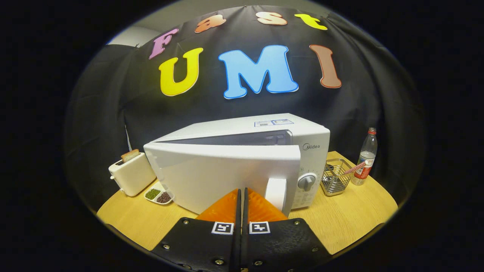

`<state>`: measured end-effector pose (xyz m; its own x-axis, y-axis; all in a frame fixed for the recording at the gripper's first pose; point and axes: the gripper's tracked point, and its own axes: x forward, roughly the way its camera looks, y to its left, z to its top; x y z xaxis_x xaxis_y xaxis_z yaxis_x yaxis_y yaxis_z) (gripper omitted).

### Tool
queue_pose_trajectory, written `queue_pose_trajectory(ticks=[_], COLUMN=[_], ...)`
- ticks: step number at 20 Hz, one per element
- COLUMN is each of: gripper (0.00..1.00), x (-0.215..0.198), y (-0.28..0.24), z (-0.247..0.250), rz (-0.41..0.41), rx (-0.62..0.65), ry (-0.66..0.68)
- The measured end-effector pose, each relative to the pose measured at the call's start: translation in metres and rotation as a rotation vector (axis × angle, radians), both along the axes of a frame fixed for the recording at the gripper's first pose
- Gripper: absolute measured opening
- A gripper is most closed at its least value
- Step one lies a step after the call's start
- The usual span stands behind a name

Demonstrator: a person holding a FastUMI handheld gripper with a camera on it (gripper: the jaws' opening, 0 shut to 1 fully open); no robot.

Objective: Open the microwave, put the food inside, and close the microwave door.

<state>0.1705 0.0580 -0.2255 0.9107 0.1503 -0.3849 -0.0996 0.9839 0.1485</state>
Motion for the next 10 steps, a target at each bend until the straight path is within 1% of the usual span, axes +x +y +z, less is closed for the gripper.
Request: queue_pose_trajectory(ticks=[10], gripper=[0.01], x=[0.049], y=[-0.015], z=[-0.001], rz=[-0.07], rx=[0.043], ry=[-0.01])
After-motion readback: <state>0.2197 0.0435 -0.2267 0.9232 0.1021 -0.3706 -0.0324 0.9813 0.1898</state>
